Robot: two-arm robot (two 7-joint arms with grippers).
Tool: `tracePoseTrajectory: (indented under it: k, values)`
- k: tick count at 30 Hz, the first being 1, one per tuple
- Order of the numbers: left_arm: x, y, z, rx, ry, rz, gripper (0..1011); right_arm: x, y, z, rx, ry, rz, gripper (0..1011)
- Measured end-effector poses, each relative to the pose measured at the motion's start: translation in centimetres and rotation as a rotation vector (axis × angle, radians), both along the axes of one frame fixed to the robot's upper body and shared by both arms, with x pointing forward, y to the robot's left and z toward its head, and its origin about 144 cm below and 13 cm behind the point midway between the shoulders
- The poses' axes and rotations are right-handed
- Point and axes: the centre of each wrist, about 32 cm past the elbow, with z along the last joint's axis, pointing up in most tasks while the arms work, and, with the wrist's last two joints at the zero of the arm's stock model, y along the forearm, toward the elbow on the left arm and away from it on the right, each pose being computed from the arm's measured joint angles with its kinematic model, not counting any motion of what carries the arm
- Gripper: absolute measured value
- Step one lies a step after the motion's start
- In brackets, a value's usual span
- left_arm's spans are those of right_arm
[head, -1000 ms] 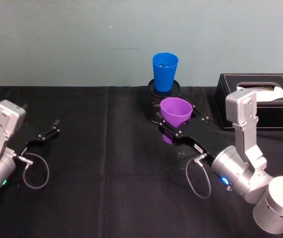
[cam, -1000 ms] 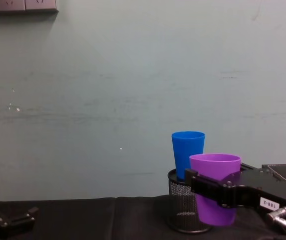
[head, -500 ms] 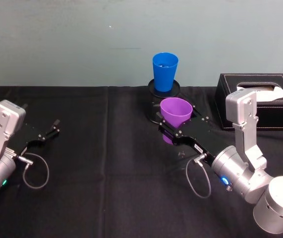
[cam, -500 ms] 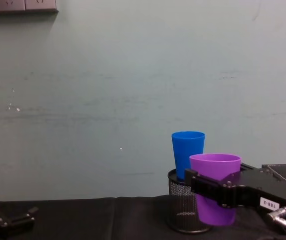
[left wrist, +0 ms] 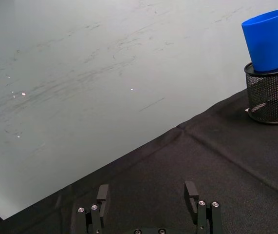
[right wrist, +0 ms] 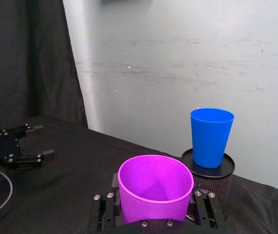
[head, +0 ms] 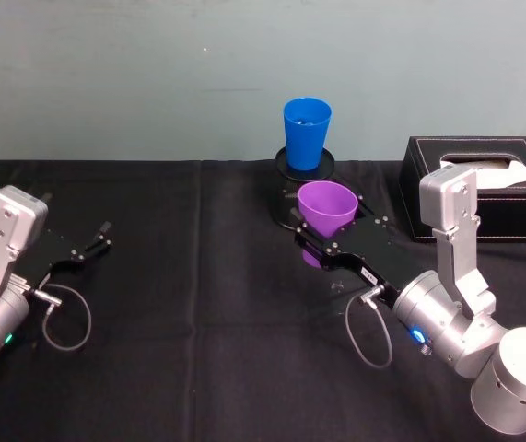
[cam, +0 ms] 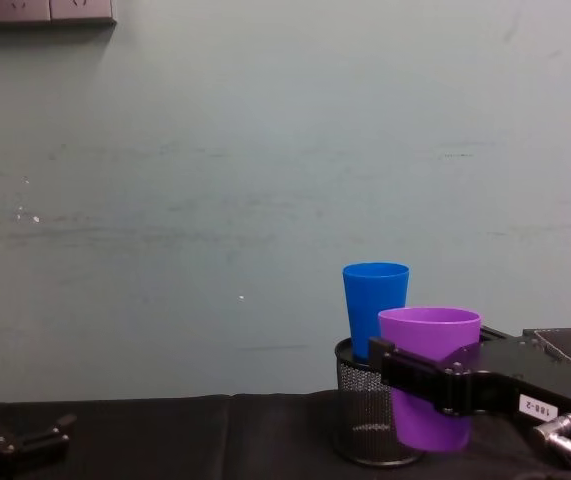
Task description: Pick up one cup with a gripper and tap it against the other cup.
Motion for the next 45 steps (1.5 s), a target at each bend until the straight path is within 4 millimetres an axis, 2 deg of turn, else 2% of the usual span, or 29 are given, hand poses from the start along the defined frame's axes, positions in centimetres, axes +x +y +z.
tracePoseTrajectory:
  k: [45]
  values:
    - [0.00,0.00,0.00,0.000,0.000,0.000,1000,0.00,0.00,0.00,0.000,0.000,0.000,735]
